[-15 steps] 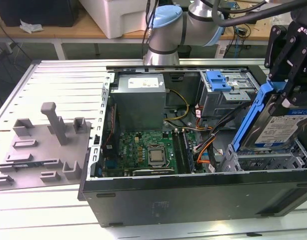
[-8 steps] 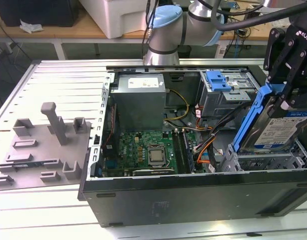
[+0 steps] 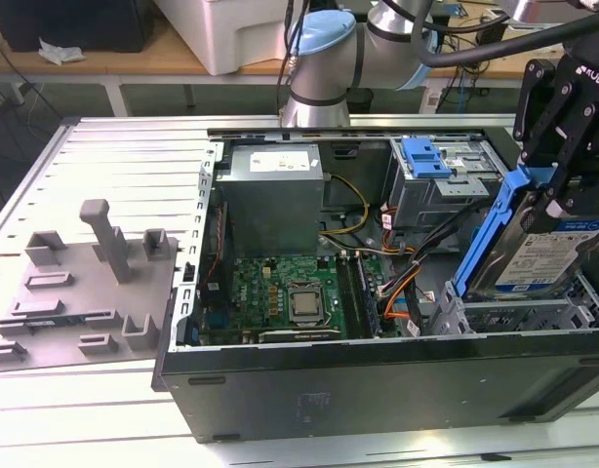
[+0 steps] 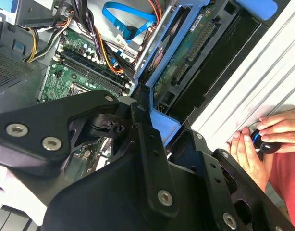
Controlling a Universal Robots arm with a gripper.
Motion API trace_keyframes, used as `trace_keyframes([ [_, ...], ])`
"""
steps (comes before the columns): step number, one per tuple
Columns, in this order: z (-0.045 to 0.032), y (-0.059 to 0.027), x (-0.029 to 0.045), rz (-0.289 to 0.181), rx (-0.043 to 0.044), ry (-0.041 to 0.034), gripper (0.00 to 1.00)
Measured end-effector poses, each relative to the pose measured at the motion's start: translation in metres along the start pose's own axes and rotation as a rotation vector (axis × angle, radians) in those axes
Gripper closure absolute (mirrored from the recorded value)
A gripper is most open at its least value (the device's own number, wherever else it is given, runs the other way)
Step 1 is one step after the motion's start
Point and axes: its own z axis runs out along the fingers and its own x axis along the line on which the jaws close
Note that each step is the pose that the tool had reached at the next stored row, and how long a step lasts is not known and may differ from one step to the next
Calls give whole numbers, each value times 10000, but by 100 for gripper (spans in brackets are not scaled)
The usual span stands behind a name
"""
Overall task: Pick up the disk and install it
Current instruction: 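Insert the disk into the insertion slot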
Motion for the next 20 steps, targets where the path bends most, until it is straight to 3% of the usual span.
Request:
trace_keyframes([
  [20,73,-24,2,-1,1,1,63],
])
